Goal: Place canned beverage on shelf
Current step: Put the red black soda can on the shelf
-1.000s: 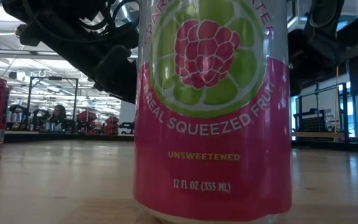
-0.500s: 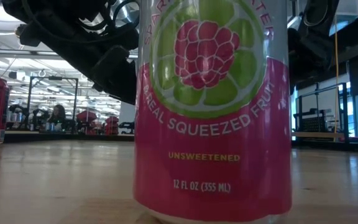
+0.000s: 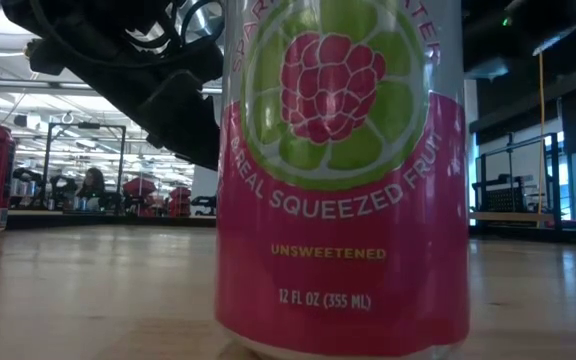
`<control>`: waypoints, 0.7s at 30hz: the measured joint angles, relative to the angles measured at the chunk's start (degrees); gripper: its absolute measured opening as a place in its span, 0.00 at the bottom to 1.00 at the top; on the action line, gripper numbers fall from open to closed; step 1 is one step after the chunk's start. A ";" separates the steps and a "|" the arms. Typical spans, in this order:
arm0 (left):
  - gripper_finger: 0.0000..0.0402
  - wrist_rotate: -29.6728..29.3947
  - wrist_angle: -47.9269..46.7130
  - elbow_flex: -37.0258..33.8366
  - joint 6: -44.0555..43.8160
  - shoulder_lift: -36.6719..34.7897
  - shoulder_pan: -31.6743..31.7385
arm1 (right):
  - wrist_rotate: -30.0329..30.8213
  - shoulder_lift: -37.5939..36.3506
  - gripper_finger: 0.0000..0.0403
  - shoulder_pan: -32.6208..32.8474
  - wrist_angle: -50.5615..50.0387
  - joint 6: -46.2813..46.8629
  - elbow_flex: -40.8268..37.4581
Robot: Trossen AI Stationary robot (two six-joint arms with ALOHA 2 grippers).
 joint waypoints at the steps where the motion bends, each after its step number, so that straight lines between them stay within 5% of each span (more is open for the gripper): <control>1: 0.83 0.00 -0.13 -0.02 0.01 0.00 0.00 | 1.67 -2.00 0.69 -0.24 -2.71 -0.36 0.00; 9: 0.83 0.00 -0.17 -0.02 0.00 0.00 -0.02 | 2.48 -12.19 0.69 -7.94 -14.23 -1.72 -0.31; 21: 0.83 -0.04 -0.79 -0.02 -0.01 0.00 -0.11 | -13.81 -16.16 0.69 -28.96 -3.74 -1.42 -9.10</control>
